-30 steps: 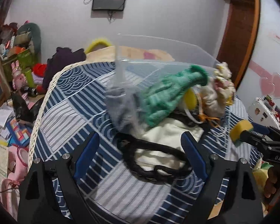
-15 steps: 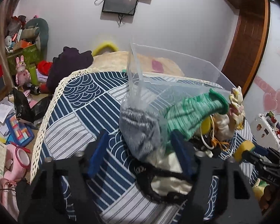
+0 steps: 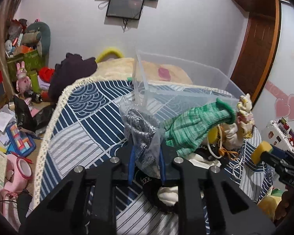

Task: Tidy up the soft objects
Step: 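Grasp the clear plastic bag with the left tool while the right tool lifts the sponge, then carry sponge and bag over the clear box and open both tools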

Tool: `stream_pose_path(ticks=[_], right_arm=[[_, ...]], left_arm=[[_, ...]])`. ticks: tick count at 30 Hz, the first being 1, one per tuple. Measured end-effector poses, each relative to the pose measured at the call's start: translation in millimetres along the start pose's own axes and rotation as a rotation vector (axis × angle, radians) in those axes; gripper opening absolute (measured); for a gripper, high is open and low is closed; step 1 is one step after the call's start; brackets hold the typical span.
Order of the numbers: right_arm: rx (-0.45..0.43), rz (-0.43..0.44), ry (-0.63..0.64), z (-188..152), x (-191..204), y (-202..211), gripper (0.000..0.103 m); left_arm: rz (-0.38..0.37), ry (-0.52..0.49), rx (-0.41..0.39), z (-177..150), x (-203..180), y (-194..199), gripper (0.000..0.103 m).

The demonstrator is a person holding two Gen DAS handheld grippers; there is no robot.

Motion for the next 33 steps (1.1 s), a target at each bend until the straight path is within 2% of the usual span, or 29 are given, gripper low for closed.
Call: stream_pose_path(ticks=[10,18,24,33], right_arm=[[-0.136,-0.031,0.043,42,5,15,0.058],[-0.234,-0.051,0.084,78,14,13,0.058],[-0.240,-0.050,0.084,93,19,-6,0.058],[-0.171,-0.058,0.074,104,20,-48,0.058]], left_arm=[[-0.043,-0.035,-0.111,18,-13,49,0.020],[-0.096,-0.089,-0.184,43,-41,56,0.020],[-0.110,-0.116,-0.196,57,-57,39,0.020],[-0.113,-0.104,-0.145,70,-64,1,0.020]])
Point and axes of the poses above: each gripper's, at about its wrist camera, not at the fingertips, and y roughly against the way its jaws point, x to its left, z to its top, the point moved 3 cm from there along -y, roughly the way its jaws point, and after that the axes turned 15 degrees about y, right-handed, at the moved point
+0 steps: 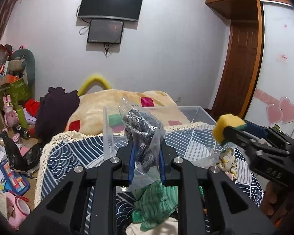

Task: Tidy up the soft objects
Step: 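Carry sponge and bag over the clear box and open both tools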

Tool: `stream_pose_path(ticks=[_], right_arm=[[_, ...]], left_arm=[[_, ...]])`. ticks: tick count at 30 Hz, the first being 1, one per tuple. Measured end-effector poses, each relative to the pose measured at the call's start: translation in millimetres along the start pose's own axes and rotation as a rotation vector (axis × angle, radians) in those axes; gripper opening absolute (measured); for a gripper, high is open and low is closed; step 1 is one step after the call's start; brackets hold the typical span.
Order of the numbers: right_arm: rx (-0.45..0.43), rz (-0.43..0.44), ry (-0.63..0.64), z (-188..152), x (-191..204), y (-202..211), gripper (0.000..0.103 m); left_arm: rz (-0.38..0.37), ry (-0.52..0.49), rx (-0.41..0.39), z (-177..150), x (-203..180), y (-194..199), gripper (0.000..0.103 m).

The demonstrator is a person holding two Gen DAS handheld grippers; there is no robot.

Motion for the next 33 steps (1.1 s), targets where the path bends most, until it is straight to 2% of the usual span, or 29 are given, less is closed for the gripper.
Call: stream_pose_path(ticks=[5,11,16,19,21,26,28,31,33], right_arm=[[0.075,0.010,0.005,-6,4,-26,0.058],[0.143,0.033,0.006,-14,6,-38,0.059],[0.162,0.028,0.007,-17,1,-40,0.063],[0.157,0.031,-0.003,-15,-1,-38,0.069],[0.143,0.029,-0.006,-13,-4,-32,0.069],[0.090,0.015,-0.007,-5,-9,-11,0.070],[0.065,0.008,-0.003,-1,-9,-4,0.076],[0.024,-0.015,0.011,2,-10,13,0.081],[0.011,-0.014,0.015,1,-10,20,0.081]], left_arm=[[0.007,-0.012,0.042,-4,-3,-20,0.020],[0.029,-0.026,0.082,-12,-3,-41,0.020],[0.033,-0.021,0.108,-16,-2,-52,0.020],[0.044,-0.026,0.115,-18,-2,-54,0.023],[0.046,-0.024,0.121,-18,-1,-54,0.032],[0.029,-0.007,0.096,-14,0,-42,0.045],[0.030,-0.013,0.072,-10,-1,-34,0.054],[0.015,-0.016,0.040,-5,-4,-19,0.068],[0.001,-0.015,0.018,-2,-6,-8,0.081]])
Point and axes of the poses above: each gripper's, at about its wrist camera, not at the fingertips, and y roughly against the way its jaws point, x to its left, z to its top, the point moved 3 cm from there along -y, roughly the way its jaws point, and after that the axes turned 15 degrees about y, right-handed, at the moved point
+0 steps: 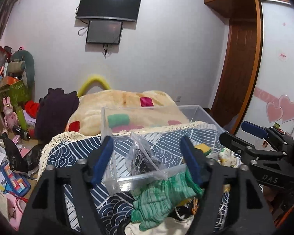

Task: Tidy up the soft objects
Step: 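Carry sponge and bag over the clear box and open both tools, then grasp the floral cloth with the right tool while the left tool grasps the green knit glove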

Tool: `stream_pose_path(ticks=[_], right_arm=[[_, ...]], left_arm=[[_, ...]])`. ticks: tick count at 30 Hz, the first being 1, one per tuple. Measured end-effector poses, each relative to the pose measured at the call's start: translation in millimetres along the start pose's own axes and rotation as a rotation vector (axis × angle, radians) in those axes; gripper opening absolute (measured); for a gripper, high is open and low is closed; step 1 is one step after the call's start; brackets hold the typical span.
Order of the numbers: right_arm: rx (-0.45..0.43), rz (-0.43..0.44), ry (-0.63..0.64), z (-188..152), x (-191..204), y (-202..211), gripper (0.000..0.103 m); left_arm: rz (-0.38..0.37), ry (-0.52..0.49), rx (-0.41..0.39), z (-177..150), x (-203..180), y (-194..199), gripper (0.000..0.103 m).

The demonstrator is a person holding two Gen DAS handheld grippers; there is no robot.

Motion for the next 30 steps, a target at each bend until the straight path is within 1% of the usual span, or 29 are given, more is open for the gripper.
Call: stream_pose_path(ticks=[3,8,12,16,17,18,20,21,22,23,24,25,26,27,30], right_arm=[[0.001,0.001,-0.012,-5,-2,6,0.081],[0.047,0.028,-0.038,-26,-4,4,0.081],[0.090,0.057,-0.064,-44,-4,-2,0.081],[0.126,0.077,-0.066,-53,4,-12,0.081],[0.132,0.084,-0.071,-55,4,-13,0.081],[0.139,0.092,-0.076,-57,4,-14,0.081],[0.156,0.097,-0.084,-62,4,-20,0.081],[0.158,0.097,-0.087,-64,3,-20,0.081],[0.160,0.101,-0.092,-67,2,-20,0.080],[0.158,0.105,-0.098,-69,1,-19,0.077],[0.157,0.107,-0.100,-69,0,-18,0.069],[0.157,0.109,-0.098,-70,0,-17,0.061],[0.157,0.111,-0.094,-70,1,-16,0.056],[0.153,0.112,-0.091,-70,2,-15,0.049],[0.149,0.123,-0.072,-70,6,-10,0.029]], left_arm=[[-0.011,0.006,-0.014,-1,-1,13,0.095],[-0.018,0.007,0.001,-18,0,25,0.097],[-0.011,-0.007,0.050,-37,0,18,0.097],[0.013,-0.001,0.101,-56,2,4,0.097],[0.013,0.006,0.117,-60,3,0,0.095],[0.011,0.009,0.127,-62,3,-2,0.089],[0.016,0.019,0.140,-65,5,-7,0.083],[0.016,0.020,0.145,-66,6,-9,0.078],[0.012,0.021,0.156,-67,7,-11,0.076],[0.009,0.023,0.163,-68,8,-13,0.071],[0.006,0.028,0.169,-69,9,-15,0.064],[0.003,0.032,0.174,-69,10,-16,0.060],[-0.001,0.036,0.178,-70,11,-17,0.051],[-0.007,0.038,0.184,-71,11,-18,0.044],[-0.026,0.038,0.200,-72,11,-18,0.032]])
Point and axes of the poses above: each gripper's, at about its wrist camera, not at the fingertips, and y roughly against the way its jaws point, x to its left, z to its top, the point moved 3 cm from there along -y, roughly the way its jaws point, and after that the axes turned 15 degrees about y, right-handed, at the moved point
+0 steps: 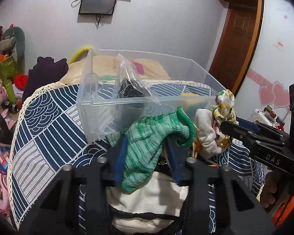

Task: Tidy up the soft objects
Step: 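Grasp the floral cloth with the right tool while the left tool grasps the green knit glove, then lift the floral cloth and green glove toward the clear box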

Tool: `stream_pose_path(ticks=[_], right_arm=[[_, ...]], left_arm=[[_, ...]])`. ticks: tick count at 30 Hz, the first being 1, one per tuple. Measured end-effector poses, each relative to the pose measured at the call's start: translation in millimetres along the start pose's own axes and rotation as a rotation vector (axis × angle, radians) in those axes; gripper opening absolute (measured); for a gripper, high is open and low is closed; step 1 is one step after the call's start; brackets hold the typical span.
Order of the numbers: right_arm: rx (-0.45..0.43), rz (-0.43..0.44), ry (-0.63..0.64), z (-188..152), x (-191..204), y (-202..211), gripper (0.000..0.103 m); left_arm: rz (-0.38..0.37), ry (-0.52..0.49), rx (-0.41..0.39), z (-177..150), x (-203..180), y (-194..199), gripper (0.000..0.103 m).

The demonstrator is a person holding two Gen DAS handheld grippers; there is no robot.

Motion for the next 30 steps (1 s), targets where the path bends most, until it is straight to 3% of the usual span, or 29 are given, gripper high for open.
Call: stream_pose_path(ticks=[3,6,11,20,27,29,30], right_arm=[[-0.006,-0.002,0.005,0,1,2,0.012],[-0.027,-0.011,-0.007,-1,-3,11,0.011],[-0.079,-0.020,-0.025,5,-7,27,0.010],[-0.163,-0.043,-0.008,26,-8,50,0.010],[-0.171,-0.049,-0.005,30,-13,47,0.010],[-0.161,-0.048,-0.008,28,-13,44,0.010],[-0.158,-0.046,-0.011,27,-14,44,0.010]], left_arm=[[0.001,-0.013,-0.013,-1,-1,5,0.017],[-0.004,-0.022,-0.025,-2,-3,12,0.009],[-0.014,-0.031,-0.070,0,-6,29,0.006],[-0.037,-0.034,-0.170,17,-11,64,0.003],[-0.037,-0.069,-0.229,27,-18,82,0.003],[-0.031,-0.082,-0.196,24,-19,77,0.009],[-0.030,-0.078,-0.178,21,-17,73,0.017]])
Point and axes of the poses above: each gripper's, at about its wrist camera, not at the fingertips, and y roughly against the way its jaws point, x to its left, z to its top, the point moved 3 cm from there along -y, roughly the way its jaws point, and after that the axes turned 15 degrees about y, right-handed, at the moved point
